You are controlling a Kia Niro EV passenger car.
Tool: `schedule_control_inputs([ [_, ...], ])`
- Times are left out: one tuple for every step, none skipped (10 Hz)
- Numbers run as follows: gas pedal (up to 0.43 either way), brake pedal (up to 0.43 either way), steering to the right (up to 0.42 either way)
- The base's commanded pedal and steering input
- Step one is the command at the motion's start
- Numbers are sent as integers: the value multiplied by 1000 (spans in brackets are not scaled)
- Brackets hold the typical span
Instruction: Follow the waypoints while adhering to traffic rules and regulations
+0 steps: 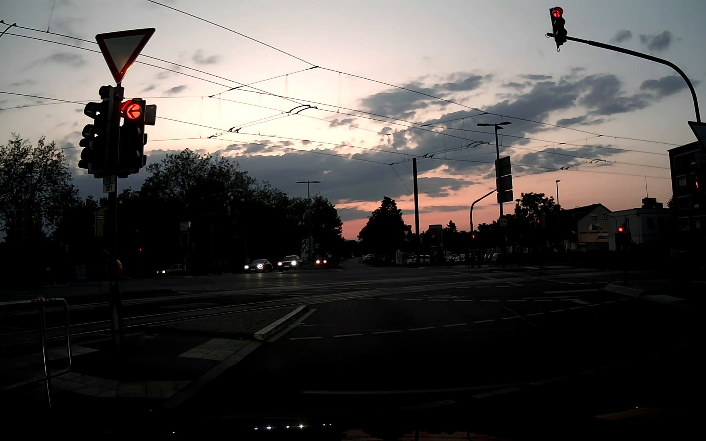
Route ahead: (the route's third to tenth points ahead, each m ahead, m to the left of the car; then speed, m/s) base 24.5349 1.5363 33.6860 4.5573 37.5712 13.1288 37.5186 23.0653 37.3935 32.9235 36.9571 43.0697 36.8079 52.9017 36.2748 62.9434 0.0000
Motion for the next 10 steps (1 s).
schedule_control_inputs([
  [0, 244, 27],
  [0, 244, 27],
  [0, 244, 27],
  [0, 244, 26],
  [0, 244, 27],
  [0, 244, 26],
  [0, 244, 27],
  [0, 244, 27],
  [0, 244, 27],
  [0, 244, 27],
])
